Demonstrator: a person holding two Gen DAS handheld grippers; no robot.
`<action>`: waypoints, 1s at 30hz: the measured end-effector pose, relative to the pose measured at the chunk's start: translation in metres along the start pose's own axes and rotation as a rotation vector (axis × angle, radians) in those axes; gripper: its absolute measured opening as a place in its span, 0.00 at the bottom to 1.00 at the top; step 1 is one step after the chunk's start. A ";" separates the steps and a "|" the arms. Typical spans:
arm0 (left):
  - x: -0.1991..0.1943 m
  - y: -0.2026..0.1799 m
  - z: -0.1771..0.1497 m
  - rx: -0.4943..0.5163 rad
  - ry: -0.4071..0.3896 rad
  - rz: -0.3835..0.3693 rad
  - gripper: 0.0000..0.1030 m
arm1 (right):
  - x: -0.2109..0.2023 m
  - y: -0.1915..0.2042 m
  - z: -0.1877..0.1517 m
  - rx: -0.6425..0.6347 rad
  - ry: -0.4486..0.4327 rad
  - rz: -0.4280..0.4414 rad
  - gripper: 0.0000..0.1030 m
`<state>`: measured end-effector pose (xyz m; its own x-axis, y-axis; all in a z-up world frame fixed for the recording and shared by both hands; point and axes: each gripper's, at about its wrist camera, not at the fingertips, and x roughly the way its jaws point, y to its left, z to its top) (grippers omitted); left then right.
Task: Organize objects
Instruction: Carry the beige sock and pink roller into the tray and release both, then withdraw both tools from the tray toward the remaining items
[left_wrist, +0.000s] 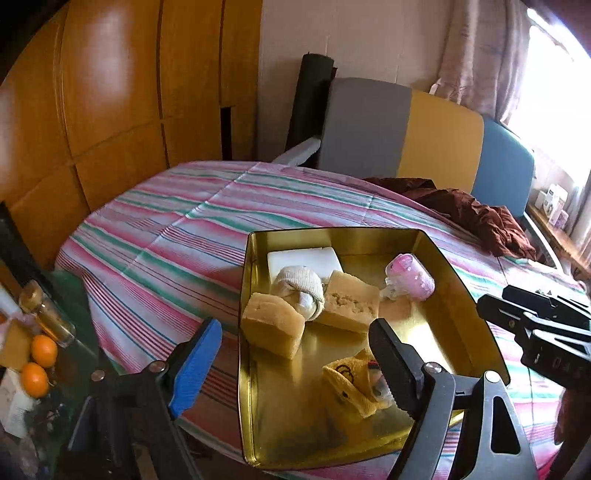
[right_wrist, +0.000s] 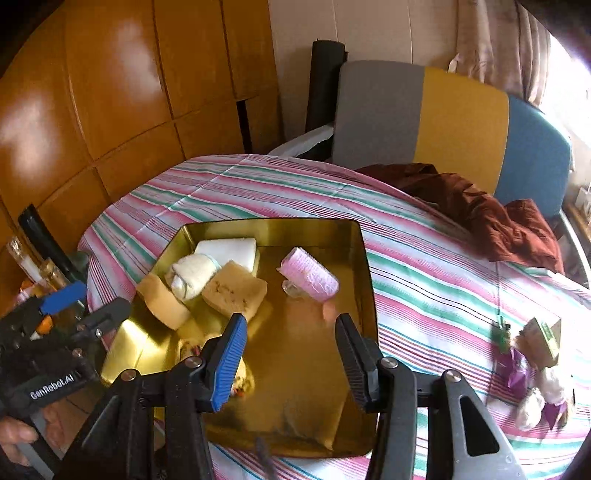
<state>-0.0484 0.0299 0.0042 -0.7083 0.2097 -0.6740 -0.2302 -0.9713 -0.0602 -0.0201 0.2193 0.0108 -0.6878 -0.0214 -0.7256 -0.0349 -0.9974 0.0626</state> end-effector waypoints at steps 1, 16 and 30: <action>-0.002 -0.001 -0.002 0.004 -0.001 -0.001 0.80 | -0.002 0.002 -0.002 -0.010 -0.003 -0.012 0.49; -0.013 -0.014 -0.012 0.010 -0.014 -0.001 0.83 | -0.021 0.003 -0.020 -0.009 -0.058 -0.091 0.49; -0.008 -0.035 -0.017 0.063 0.008 -0.013 0.86 | -0.019 -0.019 -0.028 0.038 -0.045 -0.097 0.49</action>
<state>-0.0234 0.0601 -0.0004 -0.6998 0.2206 -0.6794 -0.2806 -0.9596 -0.0225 0.0136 0.2368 0.0043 -0.7119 0.0790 -0.6978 -0.1300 -0.9913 0.0205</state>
